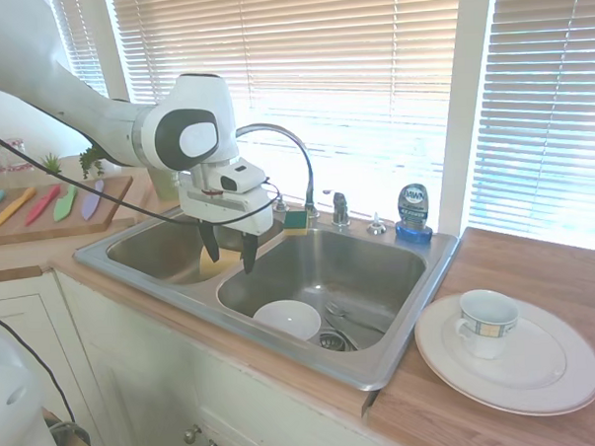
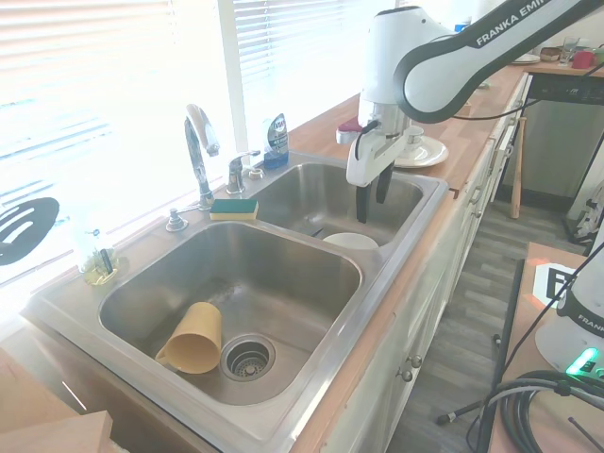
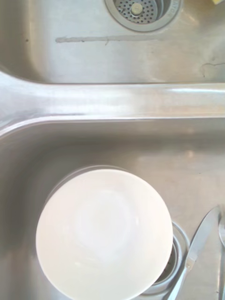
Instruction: Turn on the faucet
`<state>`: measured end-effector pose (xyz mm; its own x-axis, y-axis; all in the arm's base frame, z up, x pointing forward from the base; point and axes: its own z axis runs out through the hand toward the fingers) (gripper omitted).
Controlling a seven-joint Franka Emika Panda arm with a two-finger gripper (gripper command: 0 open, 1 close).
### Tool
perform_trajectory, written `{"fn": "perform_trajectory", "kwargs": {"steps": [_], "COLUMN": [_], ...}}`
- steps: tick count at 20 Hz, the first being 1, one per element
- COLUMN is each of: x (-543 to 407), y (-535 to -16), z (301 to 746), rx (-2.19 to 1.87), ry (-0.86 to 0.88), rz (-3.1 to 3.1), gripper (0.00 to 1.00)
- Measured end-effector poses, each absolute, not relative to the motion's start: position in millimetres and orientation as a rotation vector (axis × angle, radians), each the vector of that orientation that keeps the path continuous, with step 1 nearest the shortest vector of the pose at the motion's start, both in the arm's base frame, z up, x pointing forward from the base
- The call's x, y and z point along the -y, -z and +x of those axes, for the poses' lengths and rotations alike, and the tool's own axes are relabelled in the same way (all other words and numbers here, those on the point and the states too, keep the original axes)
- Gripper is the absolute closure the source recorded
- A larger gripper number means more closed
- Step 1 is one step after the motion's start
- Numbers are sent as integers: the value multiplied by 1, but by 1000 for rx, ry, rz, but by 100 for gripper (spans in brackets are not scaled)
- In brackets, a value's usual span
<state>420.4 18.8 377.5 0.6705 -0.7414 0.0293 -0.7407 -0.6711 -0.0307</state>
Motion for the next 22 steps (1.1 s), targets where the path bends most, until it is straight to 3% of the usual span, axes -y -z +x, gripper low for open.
{"fn": "perform_trajectory", "kwargs": {"steps": [4,5,22], "x": [-17,-17,-16], "y": [-378,-378,-378], "z": [421,421,423], "rx": [-1263,-1265,-1264], "ry": [63,68,86], "rz": [-2857,-2854,-2848], "gripper": [0,100,100]}}
